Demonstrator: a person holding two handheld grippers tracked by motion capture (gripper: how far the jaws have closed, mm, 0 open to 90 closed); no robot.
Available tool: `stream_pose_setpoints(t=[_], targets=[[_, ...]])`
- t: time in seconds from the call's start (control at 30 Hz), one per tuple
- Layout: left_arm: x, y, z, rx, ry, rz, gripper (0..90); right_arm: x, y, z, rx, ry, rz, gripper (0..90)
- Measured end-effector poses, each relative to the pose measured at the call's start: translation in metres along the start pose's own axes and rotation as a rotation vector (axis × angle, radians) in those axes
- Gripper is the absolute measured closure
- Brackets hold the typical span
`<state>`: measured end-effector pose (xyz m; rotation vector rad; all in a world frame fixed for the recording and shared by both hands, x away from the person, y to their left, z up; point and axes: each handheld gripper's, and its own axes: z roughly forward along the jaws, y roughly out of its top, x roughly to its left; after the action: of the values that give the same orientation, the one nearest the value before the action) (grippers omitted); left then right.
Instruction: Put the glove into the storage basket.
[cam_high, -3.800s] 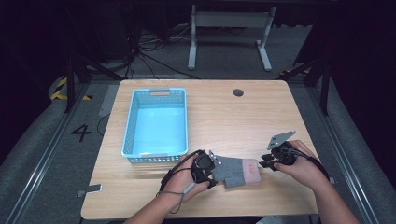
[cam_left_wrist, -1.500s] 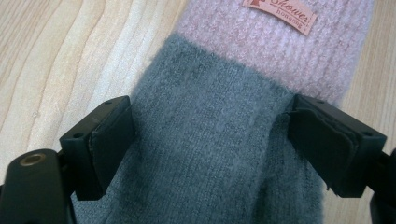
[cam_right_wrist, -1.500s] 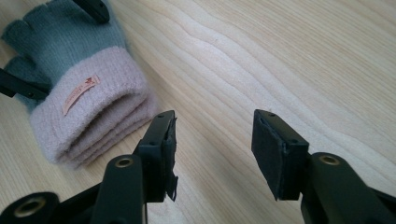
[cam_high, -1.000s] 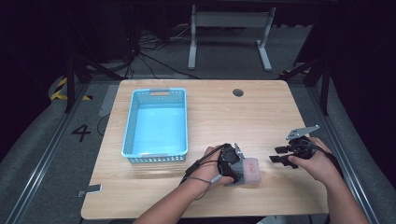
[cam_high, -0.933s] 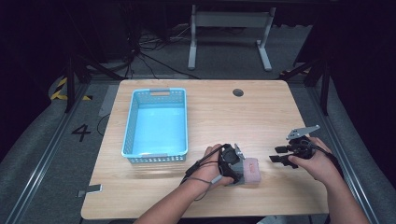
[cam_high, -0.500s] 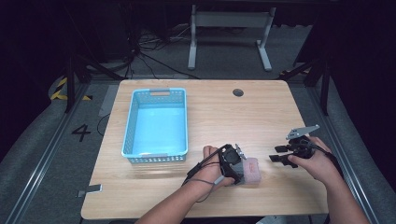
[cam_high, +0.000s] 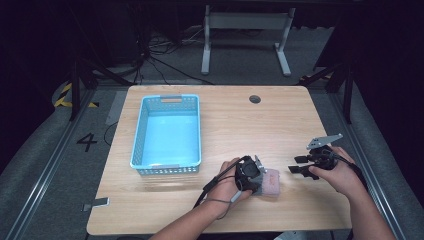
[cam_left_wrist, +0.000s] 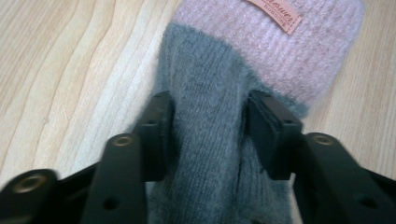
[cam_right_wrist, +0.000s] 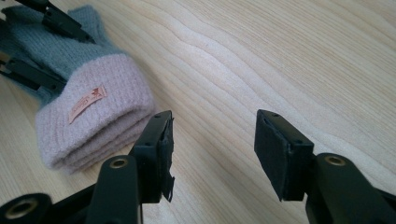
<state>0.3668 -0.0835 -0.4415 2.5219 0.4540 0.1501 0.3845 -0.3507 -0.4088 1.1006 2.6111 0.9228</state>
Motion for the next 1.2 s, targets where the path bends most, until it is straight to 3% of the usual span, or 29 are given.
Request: stream_pose_setpoints(t=[0.13,0.17,0.23,0.43,0.8,0.9,1.2], targets=[[0.001,-0.001,-0.001,-0.012,-0.012,-0.013,65.7,-0.001,0.0,0.0,-0.003,-0.001,0.001,48.7],[0.001,0.0,-0.002,-0.01,-0.012,0.001,66.8,-0.001,0.0,0.0,-0.002,0.0,0.001,48.7],[0.001,0.0,-0.003,-0.007,-0.017,-0.012,67.7,-0.002,0.001,0.001,-0.001,0.001,0.001,48.7],[0.002,0.003,-0.015,-0.005,-0.041,0.001,70.8,-0.003,0.002,0.001,-0.007,0.002,-0.001,48.6],[0.015,0.006,-0.067,-0.073,-0.024,-0.002,71.2,-0.009,0.011,-0.001,-0.03,0.002,0.0,48.5],[0.018,0.005,-0.075,-0.079,-0.011,-0.005,71.3,-0.01,0.013,0.0,-0.028,0.006,-0.002,48.5],[0.047,-0.002,-0.114,-0.113,0.018,-0.053,71.2,-0.013,0.022,0.007,-0.025,0.017,-0.014,48.3]])
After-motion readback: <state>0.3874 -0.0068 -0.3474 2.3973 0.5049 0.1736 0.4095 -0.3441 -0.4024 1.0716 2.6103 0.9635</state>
